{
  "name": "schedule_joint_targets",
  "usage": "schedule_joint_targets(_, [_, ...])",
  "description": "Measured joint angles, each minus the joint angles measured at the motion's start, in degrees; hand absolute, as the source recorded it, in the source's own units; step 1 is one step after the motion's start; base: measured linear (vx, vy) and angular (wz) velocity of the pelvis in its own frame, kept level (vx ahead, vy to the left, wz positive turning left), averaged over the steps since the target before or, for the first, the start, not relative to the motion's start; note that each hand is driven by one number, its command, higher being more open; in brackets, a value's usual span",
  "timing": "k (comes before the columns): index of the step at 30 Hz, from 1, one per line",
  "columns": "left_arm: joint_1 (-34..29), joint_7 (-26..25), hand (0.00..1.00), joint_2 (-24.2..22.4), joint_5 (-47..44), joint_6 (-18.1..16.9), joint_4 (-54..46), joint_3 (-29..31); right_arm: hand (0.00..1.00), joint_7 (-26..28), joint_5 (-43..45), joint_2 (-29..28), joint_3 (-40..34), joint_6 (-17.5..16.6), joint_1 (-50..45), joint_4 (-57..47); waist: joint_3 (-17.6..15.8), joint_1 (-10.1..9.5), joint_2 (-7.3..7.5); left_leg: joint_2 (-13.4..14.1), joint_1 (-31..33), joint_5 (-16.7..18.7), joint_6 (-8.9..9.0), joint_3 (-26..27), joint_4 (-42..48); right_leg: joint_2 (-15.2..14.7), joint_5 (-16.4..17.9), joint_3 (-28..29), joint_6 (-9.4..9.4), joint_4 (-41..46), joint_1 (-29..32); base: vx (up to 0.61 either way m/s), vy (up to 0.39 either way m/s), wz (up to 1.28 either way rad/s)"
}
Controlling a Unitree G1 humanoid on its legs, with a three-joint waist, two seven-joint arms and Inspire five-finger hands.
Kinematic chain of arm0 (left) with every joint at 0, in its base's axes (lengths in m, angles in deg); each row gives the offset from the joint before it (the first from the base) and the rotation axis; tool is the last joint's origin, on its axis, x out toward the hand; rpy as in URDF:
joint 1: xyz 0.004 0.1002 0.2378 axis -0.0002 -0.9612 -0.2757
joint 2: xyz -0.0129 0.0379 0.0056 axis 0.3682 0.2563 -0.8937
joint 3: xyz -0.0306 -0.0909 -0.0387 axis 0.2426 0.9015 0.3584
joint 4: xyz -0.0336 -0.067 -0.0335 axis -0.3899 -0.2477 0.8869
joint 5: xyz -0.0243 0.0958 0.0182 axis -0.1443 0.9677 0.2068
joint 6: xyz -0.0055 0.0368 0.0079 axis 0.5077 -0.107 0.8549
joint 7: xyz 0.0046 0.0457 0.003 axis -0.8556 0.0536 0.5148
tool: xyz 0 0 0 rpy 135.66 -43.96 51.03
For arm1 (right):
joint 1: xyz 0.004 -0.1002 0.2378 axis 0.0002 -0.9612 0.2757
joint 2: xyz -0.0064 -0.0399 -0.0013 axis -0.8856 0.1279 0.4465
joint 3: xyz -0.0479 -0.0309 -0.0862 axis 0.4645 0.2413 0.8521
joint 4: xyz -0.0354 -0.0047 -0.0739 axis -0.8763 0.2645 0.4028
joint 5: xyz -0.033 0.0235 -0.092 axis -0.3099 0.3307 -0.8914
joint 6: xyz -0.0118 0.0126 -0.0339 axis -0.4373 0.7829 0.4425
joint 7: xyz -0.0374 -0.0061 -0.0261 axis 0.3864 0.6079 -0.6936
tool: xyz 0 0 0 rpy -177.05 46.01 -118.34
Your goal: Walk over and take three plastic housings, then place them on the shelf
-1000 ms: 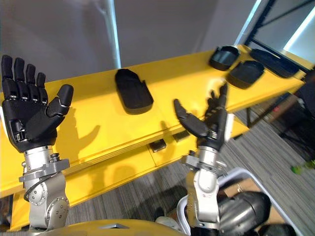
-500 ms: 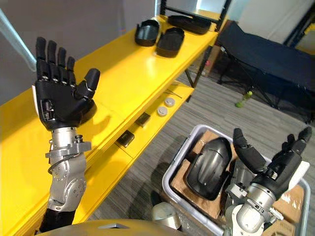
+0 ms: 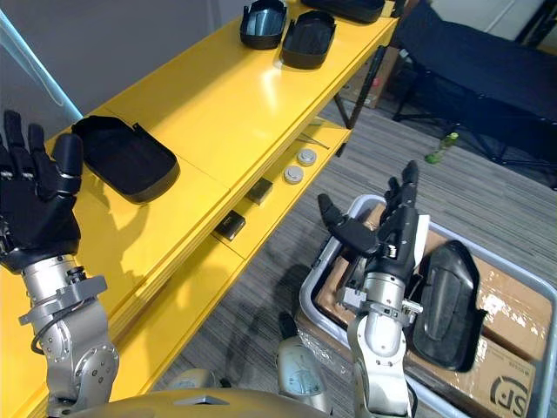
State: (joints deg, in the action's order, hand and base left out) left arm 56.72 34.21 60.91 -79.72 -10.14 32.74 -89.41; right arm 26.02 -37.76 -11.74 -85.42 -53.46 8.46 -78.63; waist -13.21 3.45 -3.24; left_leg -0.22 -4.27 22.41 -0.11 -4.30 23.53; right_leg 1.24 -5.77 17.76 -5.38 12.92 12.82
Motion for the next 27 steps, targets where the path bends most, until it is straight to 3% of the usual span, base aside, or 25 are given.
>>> schedule_joint_targets(2, [0.7, 0.1, 1.0, 0.1, 1.0, -0.5, -0.8, -1.6, 1.0, 1.3, 0.0, 0.0, 0.2, -0.5, -0.8, 0.0, -0.6, -0.12, 1.71, -0.9, -0.3, 1.2, -1.43, 2.9, 1.5, -0.6, -1.4, -0.1, -0.84, -0.6, -0.3, -0.31, 0.089, -0.82])
schedule_joint_targets(3, [0.8, -0.2, 1.0, 0.3, 4.0, -0.4, -0.9, -2.2, 1.0, 2.2, 1.4, 0.0, 0.2, -1.3, -0.6, 0.0, -1.0, -0.01, 2.72, -1.2, -0.1, 1.3, -2.57, 5.9, 2.3, -1.3, -4.9, -0.8, -0.39, -4.1, -1.1, -0.35, 0.067, -1.09])
schedule_joint_targets(4, [0.8, -0.5, 1.0, 0.7, 6.7, 0.2, -0.7, -2.5, 1.0, 2.8, 1.8, 0.0, 0.2, -1.7, 0.0, -0.1, -1.2, -0.13, 3.0, -0.6, 0.4, 0.2, -3.63, 8.8, 1.8, -1.9, -5.2, -5.0, 2.02, -4.8, -1.3, -0.34, 0.057, -1.07])
schedule_joint_targets(5, [0.9, -0.5, 1.0, 0.8, 7.6, 0.8, -0.6, -2.5, 1.0, 2.9, 1.8, 0.1, 0.3, -1.9, 0.4, -0.1, -1.1, -0.08, 3.1, -0.2, 0.8, -0.5, -3.8, 10.2, 1.3, -2.1, -3.0, -8.8, 3.14, -1.7, -0.5, -0.28, 0.028, -1.06])
schedule_joint_targets(7, [0.8, -0.2, 1.0, 1.4, 8.0, 3.0, -0.2, -1.7, 1.0, 2.1, 3.1, 0.1, 0.9, -2.1, 3.2, 0.0, -1.0, -0.15, 2.75, 1.8, 0.8, -4.3, -3.81, 14.5, -2.5, -3.8, 7.0, -20.4, 5.57, 13.2, 0.5, -0.29, 0.054, -0.99])
schedule_joint_targets(8, [0.8, 0.3, 1.0, 1.3, 7.4, 3.4, -0.2, -1.2, 1.0, 1.5, 3.1, 0.1, 1.3, -2.3, 4.0, 0.2, -1.0, -0.2, 2.68, 2.2, 0.9, -5.3, -3.86, 15.4, -3.3, -4.9, 8.9, -22.2, 5.76, 16.4, 0.0, -0.19, 0.036, -0.87])
schedule_joint_targets(9, [0.6, 1.3, 1.0, 1.2, 5.4, 4.0, -0.2, -0.4, 1.0, 0.2, 3.3, 0.1, 2.6, -3.2, 5.7, 1.3, -0.9, -0.34, 2.69, 3.2, 1.4, -6.6, -3.48, 17.0, -4.2, -7.9, 11.9, -25.1, 6.18, 21.9, -1.1, -0.13, -0.003, -0.65])
schedule_joint_targets(10, [0.6, 1.6, 1.0, 1.2, 4.5, 4.3, -0.1, 0.0, 1.0, -0.4, 3.3, 0.1, 3.2, -4.0, 6.7, 2.6, -0.9, -0.4, 2.83, 3.7, 1.8, -6.9, -3.35, 17.7, -4.1, -9.6, 12.8, -26.2, 6.45, 24.1, -2.0, -0.18, -0.07, -0.84])
schedule_joint_targets(12, [0.5, 4.1, 1.0, 1.2, 0.3, 4.4, 2.1, 0.6, 1.0, -3.8, 2.9, -0.2, 5.5, -5.4, 10.4, 9.4, -0.3, -2.01, 3.26, 6.1, 3.2, -7.7, -2.12, 20.5, -3.5, -16.4, 14.1, -26.7, 6.78, 27.2, -7.1, -0.19, -0.176, -0.78])
schedule_joint_targets(15, [0.4, 6.1, 1.0, 1.2, -2.1, 5.3, 3.9, 0.5, 1.0, -5.5, 2.8, -2.9, 6.6, -5.4, 11.1, 13.7, 0.3, -3.35, 4.05, 8.9, 6.4, -9.2, 0.48, 21.9, -1.8, -20.2, 12.9, -23.3, 4.91, 21.9, -11.7, -0.16, -0.338, -0.51])
schedule_joint_targets(16, [0.4, 6.1, 1.0, 1.3, -2.8, 5.6, 4.6, 0.5, 1.0, -5.5, 2.8, -3.8, 7.0, -5.3, 10.6, 14.2, 0.4, -3.31, 4.18, 10.4, 8.2, -9.8, 1.54, 22.0, -0.4, -20.4, 11.7, -22.1, 3.02, 16.4, -13.7, -0.22, -0.502, -0.47])
schedule_joint_targets(17, [0.4, 6.2, 1.0, 1.3, -3.6, 5.6, 5.3, 0.4, 1.0, -5.1, 2.8, -4.4, 7.2, -5.2, 10.0, 14.2, 0.6, -3.24, 4.63, 11.6, 9.6, -10.4, 2.65, 22.0, 1.0, -20.3, 9.3, -22.3, -0.81, 9.4, -15.9, -0.21, -0.459, -0.35])
schedule_joint_targets(19, [0.2, 6.3, 1.0, 0.7, -4.4, 5.6, 5.9, 0.0, 1.0, -3.7, 3.0, -3.8, 7.0, -4.8, 9.5, 14.1, 0.9, -3.13, 4.52, 13.9, 11.2, -11.7, 5.01, 21.3, 2.2, -18.5, 14.2, -24.5, -8.34, 3.4, -18.8, -0.19, -0.449, -0.37])
schedule_joint_targets(20, [0.0, 6.4, 1.0, 0.3, -4.7, 5.6, 5.9, -0.4, 1.0, -3.2, 3.0, -3.3, 6.7, -4.5, 9.3, 14.1, 1.2, -3.07, 3.9, 14.9, 11.9, -12.1, 5.71, 20.6, 2.1, -17.3, 15.4, -25.6, -8.56, 2.1, -18.9, -0.18, -0.475, -0.25])
schedule_joint_targets(21, [-0.4, 7.3, 1.0, -0.5, -5.6, 5.6, 5.9, -2.3, 1.0, -2.1, 3.0, -2.4, 6.0, -3.5, 8.1, 14.1, 1.9, -2.0, 2.49, 17.0, 13.0, -13.4, 6.6, 18.3, 1.3, -14.4, 16.8, -27.2, -7.24, 0.1, -19.4, -0.16, -0.495, -0.01])
schedule_joint_targets(23, [-1.2, 9.4, 1.0, -1.3, -6.4, 6.3, 5.9, -5.0, 1.0, -1.2, 3.0, -1.1, 4.0, -1.6, 6.1, 14.1, 2.2, -0.67, 1.44, 19.1, 12.6, -17.4, 5.49, 16.5, -1.2, -11.3, 17.4, -28.1, -5.96, -1.0, -20.0, -0.15, -0.432, -0.03])
schedule_joint_targets(24, [-2.2, 10.9, 1.0, -1.5, -7.0, 6.8, 5.9, -5.9, 1.0, -0.9, 3.6, -0.9, 2.8, -1.2, 4.8, 14.1, 2.2, -0.14, 1.29, 19.8, 11.6, -20.5, 6.14, 16.0, -3.1, -10.1, 17.3, -27.6, -5.0, -1.3, -19.8, -0.11, -0.212, -0.45])
schedule_joint_targets(26, [-3.8, 12.4, 1.0, -1.7, -7.9, 7.0, 5.8, -6.3, 1.0, -0.9, 5.6, -0.2, 1.2, -1.2, 3.7, 14.0, 2.5, -0.36, 0.92, 18.8, 10.1, -20.7, 6.86, 14.1, -5.1, -9.5, 16.3, -25.1, -2.86, -3.1, -18.8, -0.09, -0.117, -0.79])
schedule_joint_targets(27, [-4.8, 12.9, 1.0, -1.7, -7.9, 7.0, 5.8, -6.3, 1.0, -1.0, 6.6, 0.9, -0.1, -1.1, 3.7, 14.0, 3.2, -0.41, -0.27, 17.2, 9.8, -18.5, 7.02, 11.7, -6.5, -8.9, 15.3, -23.1, -1.57, -4.0, -16.8, -0.08, -0.034, -0.78])
